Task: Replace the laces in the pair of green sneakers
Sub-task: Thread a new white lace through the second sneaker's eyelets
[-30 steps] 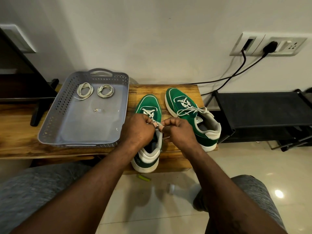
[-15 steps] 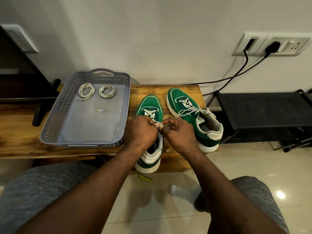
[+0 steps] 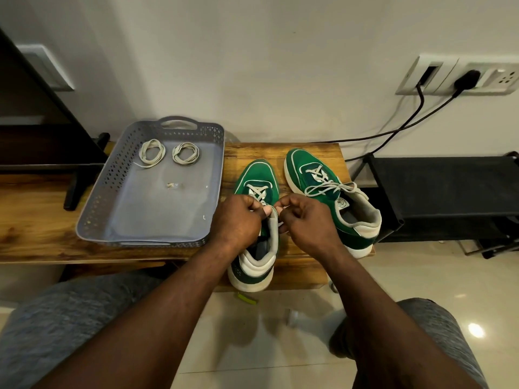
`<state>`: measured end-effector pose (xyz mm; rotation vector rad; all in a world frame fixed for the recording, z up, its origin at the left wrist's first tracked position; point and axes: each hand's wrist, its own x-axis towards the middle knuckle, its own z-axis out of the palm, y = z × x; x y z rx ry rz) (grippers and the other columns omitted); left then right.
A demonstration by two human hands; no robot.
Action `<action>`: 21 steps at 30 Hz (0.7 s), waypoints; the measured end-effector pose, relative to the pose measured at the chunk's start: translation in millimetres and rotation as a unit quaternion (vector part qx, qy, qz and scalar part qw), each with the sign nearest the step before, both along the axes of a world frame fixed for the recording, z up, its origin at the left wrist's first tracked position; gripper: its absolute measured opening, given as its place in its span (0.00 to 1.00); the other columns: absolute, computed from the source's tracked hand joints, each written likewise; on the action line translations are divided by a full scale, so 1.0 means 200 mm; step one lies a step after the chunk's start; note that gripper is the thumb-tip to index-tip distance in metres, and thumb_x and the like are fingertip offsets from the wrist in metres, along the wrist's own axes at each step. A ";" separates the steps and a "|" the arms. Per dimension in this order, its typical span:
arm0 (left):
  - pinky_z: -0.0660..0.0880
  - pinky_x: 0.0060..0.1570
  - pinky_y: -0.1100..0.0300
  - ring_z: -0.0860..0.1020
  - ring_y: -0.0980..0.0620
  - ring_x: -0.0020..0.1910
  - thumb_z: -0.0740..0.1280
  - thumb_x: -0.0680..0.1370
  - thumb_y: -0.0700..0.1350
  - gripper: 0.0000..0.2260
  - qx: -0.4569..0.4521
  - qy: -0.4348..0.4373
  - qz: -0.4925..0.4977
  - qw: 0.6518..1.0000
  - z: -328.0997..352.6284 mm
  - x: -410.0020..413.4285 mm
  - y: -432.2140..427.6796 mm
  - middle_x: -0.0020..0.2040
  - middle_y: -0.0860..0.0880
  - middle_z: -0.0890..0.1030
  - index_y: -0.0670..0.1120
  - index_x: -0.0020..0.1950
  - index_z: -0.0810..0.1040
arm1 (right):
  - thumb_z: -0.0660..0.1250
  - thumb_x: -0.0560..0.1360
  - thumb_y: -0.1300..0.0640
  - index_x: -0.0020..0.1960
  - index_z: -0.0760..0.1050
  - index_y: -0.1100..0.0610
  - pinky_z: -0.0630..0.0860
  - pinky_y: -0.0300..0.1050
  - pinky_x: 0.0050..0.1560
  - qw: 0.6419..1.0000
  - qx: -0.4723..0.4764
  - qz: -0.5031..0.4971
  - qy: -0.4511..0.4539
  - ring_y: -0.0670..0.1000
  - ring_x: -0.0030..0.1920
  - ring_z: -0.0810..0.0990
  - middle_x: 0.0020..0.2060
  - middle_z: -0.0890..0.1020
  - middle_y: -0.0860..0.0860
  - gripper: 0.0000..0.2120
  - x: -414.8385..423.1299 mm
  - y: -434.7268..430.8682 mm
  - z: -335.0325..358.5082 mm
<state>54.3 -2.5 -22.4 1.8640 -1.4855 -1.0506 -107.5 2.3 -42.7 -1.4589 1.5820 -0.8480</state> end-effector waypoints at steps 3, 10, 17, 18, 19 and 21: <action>0.79 0.47 0.57 0.83 0.53 0.48 0.73 0.80 0.52 0.09 -0.007 -0.010 -0.015 1.000 -0.01 0.01 -0.01 0.43 0.53 0.86 0.50 0.43 0.86 | 0.71 0.81 0.59 0.50 0.82 0.47 0.86 0.55 0.44 0.998 -0.030 0.016 0.044 0.47 0.36 0.86 0.41 0.86 0.46 0.08 0.01 -0.01 0.00; 0.79 0.51 0.57 0.82 0.51 0.50 0.70 0.82 0.51 0.08 -0.016 -0.040 -0.037 0.998 0.02 0.01 0.00 0.47 0.53 0.86 0.51 0.47 0.86 | 0.67 0.82 0.56 0.50 0.75 0.45 0.80 0.55 0.48 0.984 -0.078 0.050 0.154 0.49 0.44 0.80 0.44 0.80 0.42 0.06 0.03 -0.02 -0.01; 0.81 0.52 0.50 0.81 0.49 0.51 0.66 0.84 0.49 0.09 -0.090 -0.151 -0.127 0.976 0.09 -0.02 0.01 0.54 0.50 0.84 0.58 0.63 0.78 | 0.64 0.82 0.56 0.48 0.74 0.50 0.75 0.51 0.42 0.990 -0.051 0.044 0.121 0.51 0.42 0.78 0.43 0.80 0.49 0.04 0.06 -0.01 0.01; 0.80 0.53 0.51 0.81 0.49 0.53 0.65 0.84 0.49 0.10 -0.085 -0.161 -0.133 0.974 0.10 -0.02 0.01 0.56 0.50 0.84 0.56 0.64 0.79 | 0.63 0.82 0.56 0.48 0.74 0.51 0.74 0.51 0.42 0.992 -0.045 0.038 0.116 0.51 0.41 0.78 0.42 0.80 0.50 0.05 0.06 -0.01 0.01; 0.79 0.53 0.52 0.81 0.49 0.54 0.65 0.84 0.50 0.10 -0.081 -0.173 -0.133 0.973 0.10 -0.03 0.00 0.57 0.50 0.84 0.55 0.64 0.80 | 0.63 0.83 0.56 0.48 0.74 0.52 0.75 0.52 0.42 0.992 -0.045 0.033 0.116 0.52 0.41 0.78 0.42 0.80 0.51 0.05 0.07 -0.01 0.00; 0.78 0.51 0.54 0.81 0.50 0.52 0.64 0.84 0.51 0.10 -0.076 -0.186 -0.133 0.971 0.10 -0.03 0.00 0.56 0.50 0.85 0.54 0.64 0.81 | 0.62 0.82 0.54 0.47 0.74 0.52 0.78 0.55 0.43 0.994 -0.051 0.012 0.099 0.53 0.41 0.79 0.41 0.80 0.51 0.06 0.06 0.00 0.00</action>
